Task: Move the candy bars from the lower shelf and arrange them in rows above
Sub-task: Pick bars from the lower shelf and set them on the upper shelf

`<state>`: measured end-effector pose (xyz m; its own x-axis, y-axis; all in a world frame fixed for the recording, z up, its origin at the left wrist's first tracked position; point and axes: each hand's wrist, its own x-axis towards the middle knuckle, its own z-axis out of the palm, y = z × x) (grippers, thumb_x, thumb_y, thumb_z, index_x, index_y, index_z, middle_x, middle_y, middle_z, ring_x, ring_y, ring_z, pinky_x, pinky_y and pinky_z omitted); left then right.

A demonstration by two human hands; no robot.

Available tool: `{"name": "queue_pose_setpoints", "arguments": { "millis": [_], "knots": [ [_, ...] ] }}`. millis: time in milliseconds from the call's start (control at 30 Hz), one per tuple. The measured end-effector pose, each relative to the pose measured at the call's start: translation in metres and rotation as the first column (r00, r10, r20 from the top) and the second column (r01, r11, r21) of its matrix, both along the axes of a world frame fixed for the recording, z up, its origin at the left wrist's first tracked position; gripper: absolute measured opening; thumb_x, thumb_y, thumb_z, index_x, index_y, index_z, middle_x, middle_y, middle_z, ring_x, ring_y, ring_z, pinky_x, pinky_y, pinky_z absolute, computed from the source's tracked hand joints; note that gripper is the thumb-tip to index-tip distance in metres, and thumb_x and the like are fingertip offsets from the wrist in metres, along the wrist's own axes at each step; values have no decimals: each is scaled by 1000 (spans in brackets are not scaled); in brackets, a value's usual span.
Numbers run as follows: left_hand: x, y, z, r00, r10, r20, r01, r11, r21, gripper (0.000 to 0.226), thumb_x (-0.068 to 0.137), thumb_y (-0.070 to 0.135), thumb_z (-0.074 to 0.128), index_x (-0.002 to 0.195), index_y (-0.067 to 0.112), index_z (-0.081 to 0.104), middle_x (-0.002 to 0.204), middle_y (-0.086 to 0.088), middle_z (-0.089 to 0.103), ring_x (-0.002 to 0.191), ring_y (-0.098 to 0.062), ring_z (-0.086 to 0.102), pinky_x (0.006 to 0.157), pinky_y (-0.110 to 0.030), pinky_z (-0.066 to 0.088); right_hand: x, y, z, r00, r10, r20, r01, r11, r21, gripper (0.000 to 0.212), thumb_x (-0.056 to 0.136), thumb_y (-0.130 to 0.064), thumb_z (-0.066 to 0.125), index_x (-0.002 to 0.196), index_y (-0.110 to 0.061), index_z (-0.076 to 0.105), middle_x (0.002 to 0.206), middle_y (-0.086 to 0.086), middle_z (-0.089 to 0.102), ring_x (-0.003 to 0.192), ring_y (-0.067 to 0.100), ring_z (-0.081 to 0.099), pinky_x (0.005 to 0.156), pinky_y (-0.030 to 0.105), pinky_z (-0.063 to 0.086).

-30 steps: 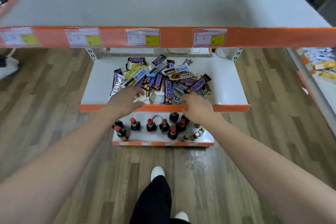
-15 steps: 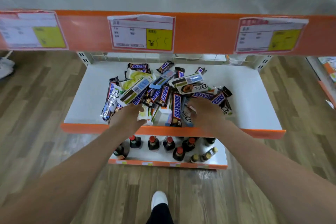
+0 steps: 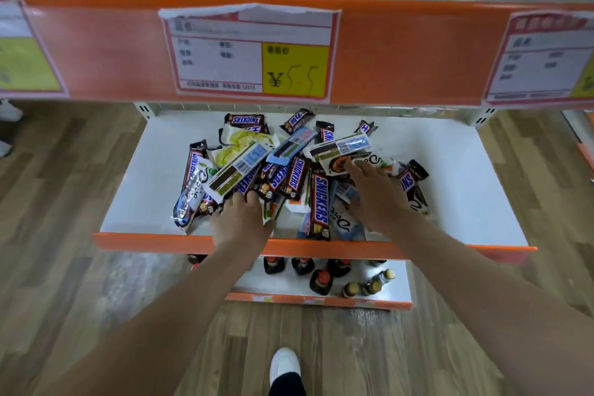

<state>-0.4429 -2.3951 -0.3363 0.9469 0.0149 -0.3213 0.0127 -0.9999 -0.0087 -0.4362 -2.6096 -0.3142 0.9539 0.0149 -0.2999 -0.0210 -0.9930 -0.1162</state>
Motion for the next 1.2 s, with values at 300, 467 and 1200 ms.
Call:
{"name": "queue_pose_setpoints", "arguments": {
  "millis": [300, 467, 1200],
  "knots": [
    [2, -1, -10, 992, 90, 91, -75, 985, -154, 42, 89, 46, 52, 111, 12, 40, 112, -8, 51, 102, -25, 54, 78, -36, 47, 22, -5, -13, 997, -43, -57, 42, 999, -29, 81, 90, -21, 58, 151, -30, 5, 159, -1, 7, 145, 26, 12, 114, 50, 18],
    [-2, 3, -11, 985, 47, 166, -31, 995, -95, 47, 88, 56, 42, 109, 14, 41, 107, -2, 52, 102, -21, 54, 80, -33, 40, 29, -4, -12, 999, -45, -9, 44, 998, -55, 74, 87, -19, 61, 147, -28, 19, 153, 7, 19, 138, 31, 22, 110, 49, 28],
    [-12, -24, -7, 979, 196, 48, -167, 920, -354, 30, 93, 40, 35, 87, 12, 44, 88, -8, 55, 70, -25, 53, 58, -31, 39, -15, 28, -25, 983, 53, 178, -57, 998, 16, 51, 94, -24, 52, 140, -22, 31, 142, -1, 36, 131, 24, 32, 103, 37, 30]
  ]
}}
